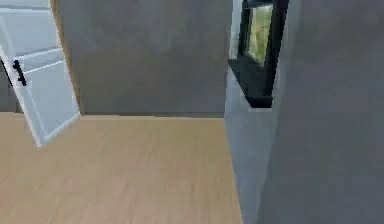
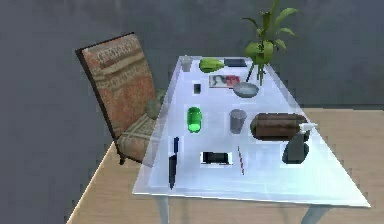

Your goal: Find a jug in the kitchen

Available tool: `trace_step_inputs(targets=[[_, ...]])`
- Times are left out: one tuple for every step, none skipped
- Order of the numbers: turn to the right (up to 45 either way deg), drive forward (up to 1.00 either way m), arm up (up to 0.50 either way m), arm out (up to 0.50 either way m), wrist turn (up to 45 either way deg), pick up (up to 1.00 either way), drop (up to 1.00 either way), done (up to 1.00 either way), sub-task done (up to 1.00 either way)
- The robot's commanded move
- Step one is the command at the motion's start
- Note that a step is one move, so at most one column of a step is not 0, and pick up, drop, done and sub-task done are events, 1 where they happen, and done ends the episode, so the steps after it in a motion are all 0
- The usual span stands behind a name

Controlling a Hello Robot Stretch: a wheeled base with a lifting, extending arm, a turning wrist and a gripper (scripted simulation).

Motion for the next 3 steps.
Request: trace_step_inputs(targets=[[6.0,0.0,0.0,0.0,0.0,0.0,0.0,0.0,0.0],[0.0,0.45,0.0,0.0,0.0,0.0,0.0,0.0,0.0],[45.0,0.0,0.0,0.0,0.0,0.0,0.0,0.0,0.0]])
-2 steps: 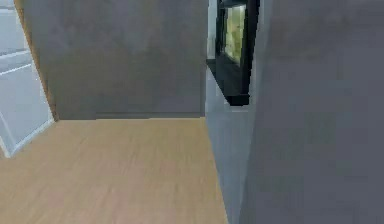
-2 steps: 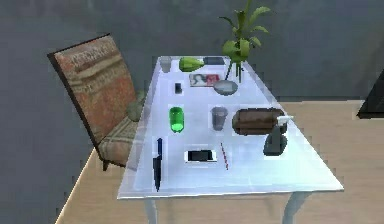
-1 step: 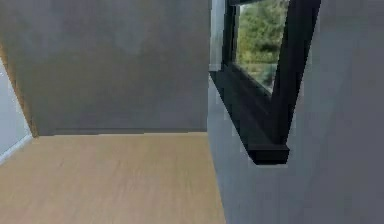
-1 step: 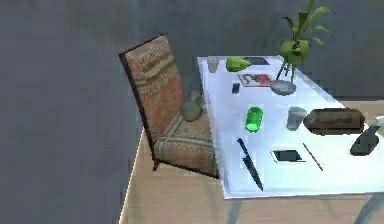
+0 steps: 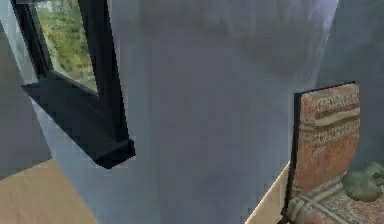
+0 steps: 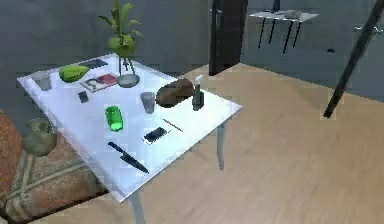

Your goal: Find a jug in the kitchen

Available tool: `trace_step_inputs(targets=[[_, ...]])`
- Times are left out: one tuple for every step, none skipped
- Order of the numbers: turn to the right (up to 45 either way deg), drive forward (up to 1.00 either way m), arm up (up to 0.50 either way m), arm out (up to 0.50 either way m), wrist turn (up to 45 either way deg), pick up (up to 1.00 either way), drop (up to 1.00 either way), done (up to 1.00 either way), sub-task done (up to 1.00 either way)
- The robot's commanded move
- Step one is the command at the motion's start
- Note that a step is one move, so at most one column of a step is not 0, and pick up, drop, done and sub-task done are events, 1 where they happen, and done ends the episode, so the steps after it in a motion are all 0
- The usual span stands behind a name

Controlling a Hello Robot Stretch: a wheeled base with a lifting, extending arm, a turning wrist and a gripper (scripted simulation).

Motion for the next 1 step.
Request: trace_step_inputs(targets=[[45.0,0.0,0.0,0.0,0.0,0.0,0.0,0.0,0.0]])
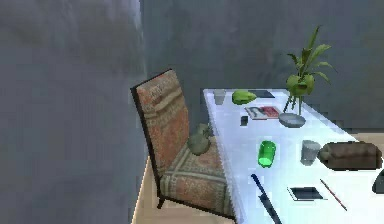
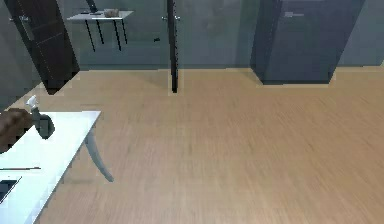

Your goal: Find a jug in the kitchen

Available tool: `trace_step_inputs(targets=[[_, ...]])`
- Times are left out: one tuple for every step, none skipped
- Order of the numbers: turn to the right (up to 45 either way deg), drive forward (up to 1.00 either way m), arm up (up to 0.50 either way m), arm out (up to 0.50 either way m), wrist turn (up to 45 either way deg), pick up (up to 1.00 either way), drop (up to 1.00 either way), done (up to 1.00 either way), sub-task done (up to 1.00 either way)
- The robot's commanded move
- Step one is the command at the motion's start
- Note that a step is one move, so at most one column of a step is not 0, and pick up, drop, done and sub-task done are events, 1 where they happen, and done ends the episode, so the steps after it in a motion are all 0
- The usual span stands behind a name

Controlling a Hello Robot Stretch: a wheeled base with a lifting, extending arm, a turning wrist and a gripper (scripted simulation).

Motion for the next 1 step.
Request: trace_step_inputs(targets=[[0.0,0.0,0.0,0.0,0.0,0.0,0.0,1.0,0.0]])
